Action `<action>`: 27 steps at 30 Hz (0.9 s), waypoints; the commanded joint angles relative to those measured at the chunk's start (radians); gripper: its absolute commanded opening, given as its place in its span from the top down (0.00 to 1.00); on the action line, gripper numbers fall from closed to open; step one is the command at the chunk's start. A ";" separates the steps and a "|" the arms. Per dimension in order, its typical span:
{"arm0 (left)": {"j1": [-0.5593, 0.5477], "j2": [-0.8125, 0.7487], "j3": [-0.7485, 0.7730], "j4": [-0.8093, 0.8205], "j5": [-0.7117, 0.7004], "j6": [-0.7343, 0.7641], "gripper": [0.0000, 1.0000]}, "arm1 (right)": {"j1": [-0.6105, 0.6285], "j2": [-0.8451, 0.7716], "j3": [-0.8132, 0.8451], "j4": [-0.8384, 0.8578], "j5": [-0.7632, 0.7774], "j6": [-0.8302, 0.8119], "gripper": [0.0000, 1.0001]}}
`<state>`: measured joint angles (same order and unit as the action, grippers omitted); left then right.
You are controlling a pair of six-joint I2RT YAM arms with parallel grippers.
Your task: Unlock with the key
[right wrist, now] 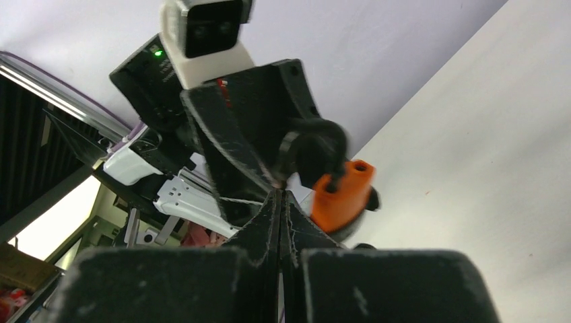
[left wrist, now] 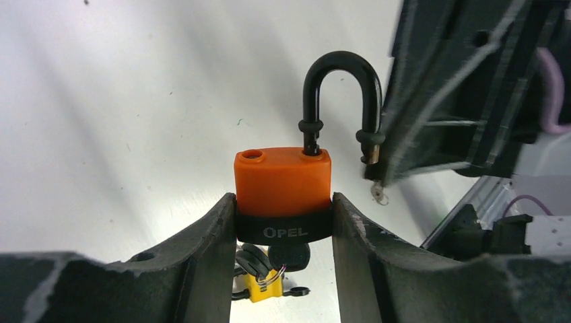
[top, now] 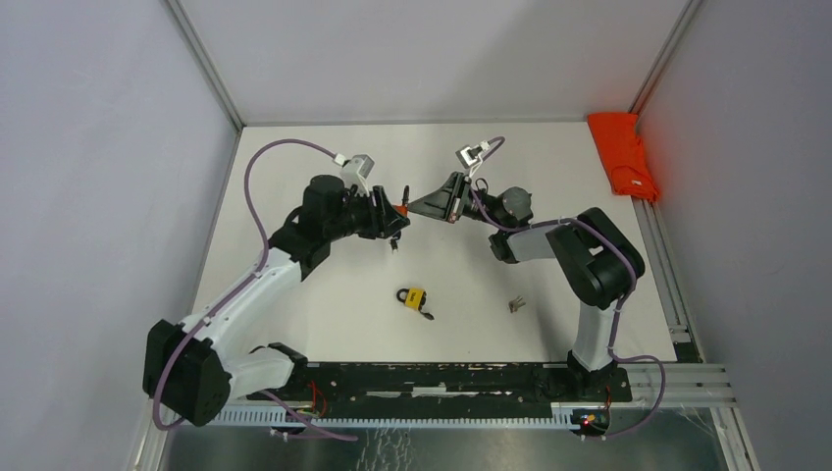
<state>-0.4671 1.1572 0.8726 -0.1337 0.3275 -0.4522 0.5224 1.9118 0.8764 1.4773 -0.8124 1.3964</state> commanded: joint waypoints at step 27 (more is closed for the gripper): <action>-0.091 0.711 0.406 -0.003 -0.332 0.078 0.98 | -0.149 -0.236 -0.181 -0.164 0.012 -0.491 1.00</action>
<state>-0.4980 1.8900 1.1908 -0.1146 0.0029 -0.4194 0.3767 1.7679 0.7170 1.4113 -0.8093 1.0813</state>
